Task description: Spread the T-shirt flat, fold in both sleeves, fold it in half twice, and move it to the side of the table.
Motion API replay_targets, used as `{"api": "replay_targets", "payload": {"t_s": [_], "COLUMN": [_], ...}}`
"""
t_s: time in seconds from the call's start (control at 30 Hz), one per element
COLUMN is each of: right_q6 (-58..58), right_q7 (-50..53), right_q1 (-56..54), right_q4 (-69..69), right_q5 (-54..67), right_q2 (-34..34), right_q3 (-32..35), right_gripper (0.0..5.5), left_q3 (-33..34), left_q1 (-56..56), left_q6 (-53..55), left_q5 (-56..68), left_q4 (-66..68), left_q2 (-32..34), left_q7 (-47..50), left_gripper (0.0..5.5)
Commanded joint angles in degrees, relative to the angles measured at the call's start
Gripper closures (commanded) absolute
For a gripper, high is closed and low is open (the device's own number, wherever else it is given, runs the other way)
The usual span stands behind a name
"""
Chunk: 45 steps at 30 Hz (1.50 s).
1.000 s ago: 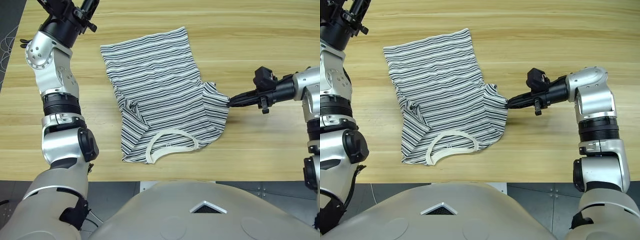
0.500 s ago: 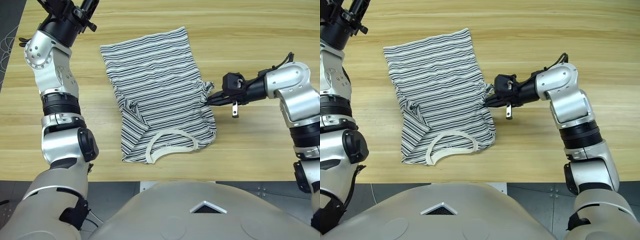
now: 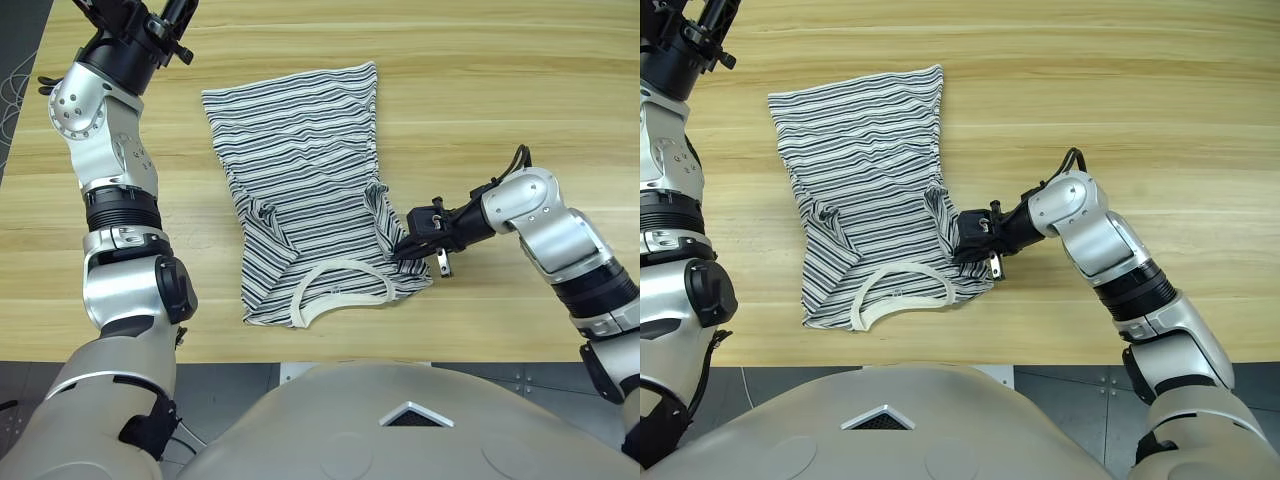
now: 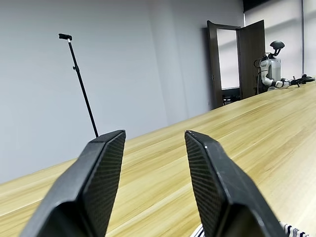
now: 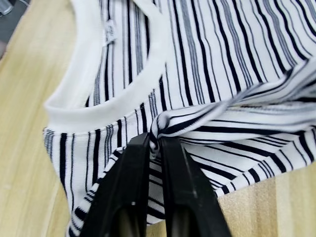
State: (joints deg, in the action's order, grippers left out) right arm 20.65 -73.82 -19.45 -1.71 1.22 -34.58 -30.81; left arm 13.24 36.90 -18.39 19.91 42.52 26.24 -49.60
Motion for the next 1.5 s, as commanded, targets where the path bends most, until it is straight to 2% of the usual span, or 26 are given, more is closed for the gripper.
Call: {"api": "replay_targets", "payload": {"t_s": [0.03,0.2,0.3,0.37,0.43,0.47,0.53,0.6,0.7,0.77,0.9,0.97,1.03,1.1,1.2,1.27,1.4,1.5], "right_q6": [0.2,6.2,9.6,12.2,2.9,-4.4,-24.3,-43.7,-62.0,-69.7,-84.7,-90.9,-96.2,-99.7,-102.5,-104.2,-106.4,-107.7], "right_q7": [2.2,-2.9,-5.6,-9.2,-10.7,-7.8,-1.0,1.9,3.8,4.4,6.4,7.5,9.3,11.7,15.9,18.6,24.2,27.7], "right_q1": [-2.9,-3.7,-4.8,-6.5,-7.0,-7.2,-6.4,-3.3,1.8,3.0,1.1,-0.1,-1.1,-2.2,-3.8,-4.8,-6.8,-6.4], "right_q4": [2.0,-2.4,-2.8,0.3,7.1,12.7,23.6,28.1,27.5,25.3,26.5,28.0,31.2,34.6,39.0,41.3,45.2,45.0], "right_q5": [0.8,12.8,17.5,22.6,22.3,19.0,10.7,4.6,-1.2,-2.8,-8.4,-11.2,-16.0,-19.0,-23.1,-26.4,-33.3,-35.3], "right_q2": [1.4,3.7,2.2,0.1,-1.9,-3.4,-7.0,-9.6,-11.4,-11.5,-11.8,-11.5,-11.1,-10.9,-10.6,-10.2,-9.3,-8.4], "right_q3": [2.8,7.1,9.1,13.4,18.8,20.9,24.1,24.7,22.7,21.8,18.9,16.1,13.4,11.8,10.4,9.8,8.4,6.2], "right_gripper": [4.68,4.68,4.68,4.68,4.68,4.68,4.4,4.08,3.42,3.05,3.02,3.02,3.02,3.02,3.02,3.02,3.02,3.02], "left_q3": [0.2,0.0,-1.7,-5.4,-11.0,-14.9,-21.1,-22.9,-20.0,-16.8,-9.1,-1.7,1.2,-2.8,-13.0,-16.9,-18.4,-20.1], "left_q1": [0.3,0.7,1.0,-0.4,-3.7,-5.0,-9.6,-15.6,-23.9,-29.5,-40.2,-49.0,-58.1,-60.4,-53.1,-50.9,-47.3,-46.7], "left_q6": [0.0,-0.1,0.2,-0.9,-4.6,-7.8,-14.9,-21.0,-25.2,-23.7,-15.6,-14.8,-15.8,-20.3,-36.9,-43.5,-53.5,-55.6], "left_q5": [0.1,-0.2,-1.8,-5.0,-9.6,-15.1,-25.2,-29.9,-31.5,-32.0,-34.9,-37.1,-41.1,-45.3,-52.7,-57.2,-65.9,-66.4], "left_q4": [-0.4,0.3,0.4,-0.7,-3.6,-4.4,-11.0,-19.8,-27.3,-32.0,-41.7,-45.6,-50.1,-53.1,-50.6,-46.4,-41.1,-41.0], "left_q2": [0.5,0.1,-0.1,0.2,1.1,3.0,10.7,19.5,31.9,38.2,48.6,52.7,51.9,49.3,40.2,36.6,33.2,33.6], "left_q7": [-1.0,-1.1,-1.3,-3.3,-7.5,-7.8,-10.9,-15.1,-18.4,-19.5,-22.7,-26.8,-26.6,-21.4,-8.2,-1.7,10.4,13.8], "left_gripper": [3.24,3.24,3.24,3.24,3.24,3.24,3.0,2.7,2.1,1.78,1.66,1.66,1.66,1.66,1.66,1.66,1.66,1.66]}}
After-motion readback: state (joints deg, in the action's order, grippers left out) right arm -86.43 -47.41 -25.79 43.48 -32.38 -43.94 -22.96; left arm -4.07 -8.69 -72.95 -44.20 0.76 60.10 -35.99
